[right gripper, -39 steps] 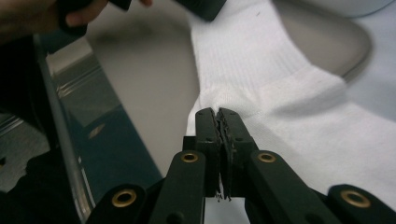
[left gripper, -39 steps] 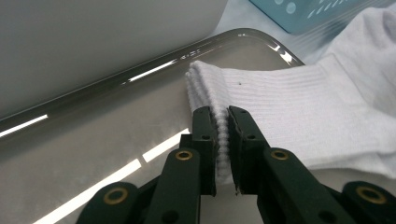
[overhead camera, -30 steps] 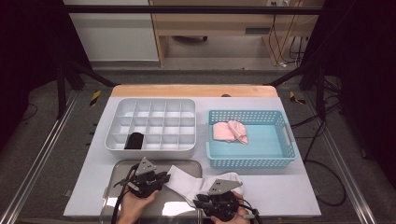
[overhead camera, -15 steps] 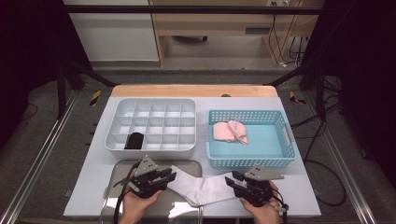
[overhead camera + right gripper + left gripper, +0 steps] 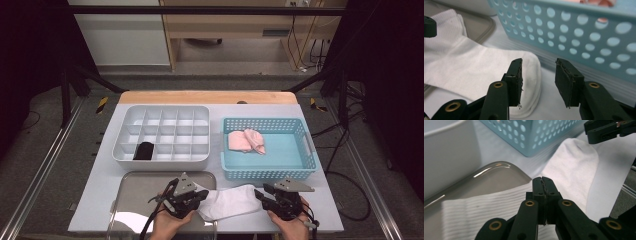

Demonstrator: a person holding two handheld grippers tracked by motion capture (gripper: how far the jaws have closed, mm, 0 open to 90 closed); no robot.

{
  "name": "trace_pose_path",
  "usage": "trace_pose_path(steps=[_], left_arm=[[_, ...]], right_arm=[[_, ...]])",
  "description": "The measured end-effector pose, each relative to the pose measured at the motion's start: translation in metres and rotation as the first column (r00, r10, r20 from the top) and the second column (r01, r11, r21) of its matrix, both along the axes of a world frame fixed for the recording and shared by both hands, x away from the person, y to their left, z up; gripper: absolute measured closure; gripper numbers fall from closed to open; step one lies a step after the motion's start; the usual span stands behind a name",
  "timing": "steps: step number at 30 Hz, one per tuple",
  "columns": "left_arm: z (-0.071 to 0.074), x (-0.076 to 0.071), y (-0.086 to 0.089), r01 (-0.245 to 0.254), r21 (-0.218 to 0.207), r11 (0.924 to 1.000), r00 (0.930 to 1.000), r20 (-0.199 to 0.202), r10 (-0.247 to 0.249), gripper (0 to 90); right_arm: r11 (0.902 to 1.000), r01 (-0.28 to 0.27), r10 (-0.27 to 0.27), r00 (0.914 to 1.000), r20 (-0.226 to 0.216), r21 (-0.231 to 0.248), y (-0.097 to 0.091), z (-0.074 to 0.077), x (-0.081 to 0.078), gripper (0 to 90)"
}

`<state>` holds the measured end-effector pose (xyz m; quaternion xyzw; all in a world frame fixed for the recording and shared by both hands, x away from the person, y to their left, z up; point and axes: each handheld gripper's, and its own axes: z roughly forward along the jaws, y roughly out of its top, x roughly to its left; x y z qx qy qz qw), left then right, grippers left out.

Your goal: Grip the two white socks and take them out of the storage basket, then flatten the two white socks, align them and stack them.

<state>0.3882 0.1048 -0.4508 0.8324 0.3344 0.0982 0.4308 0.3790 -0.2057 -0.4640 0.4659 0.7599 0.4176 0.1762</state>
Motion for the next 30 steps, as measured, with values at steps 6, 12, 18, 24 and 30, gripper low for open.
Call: trace_pose_path(steps=[6,12,18,24,30], left_arm=[[-0.01,0.001,-0.01,0.028,0.031,0.9991,0.9994,-0.019,-0.028,88.7],[-0.02,0.002,-0.014,0.042,0.055,0.9976,0.9984,-0.039,-0.04,88.8],[-0.022,0.002,-0.015,0.047,0.064,0.9969,0.9982,-0.041,-0.044,88.8],[-0.023,0.003,-0.014,0.051,0.058,0.997,0.9976,-0.049,-0.048,88.8],[-0.023,0.003,-0.014,0.053,0.056,0.997,0.9975,-0.05,-0.051,88.8]], right_arm=[[1.0,0.003,-0.003,0.9983,-0.058,-0.007,0.003,-0.009,0.002,57.3],[0.9995,-0.003,0.0,0.9955,-0.094,-0.031,0.005,-0.018,0.005,60.8],[0.9997,-0.012,0.009,0.9936,-0.113,-0.021,0.005,-0.019,0.004,73.3],[0.9998,-0.01,0.008,0.9908,-0.135,-0.017,0.007,-0.017,0.004,79.9],[0.9994,-0.025,0.027,0.9929,-0.116,0.022,0.004,-0.011,0.003,80.3]])
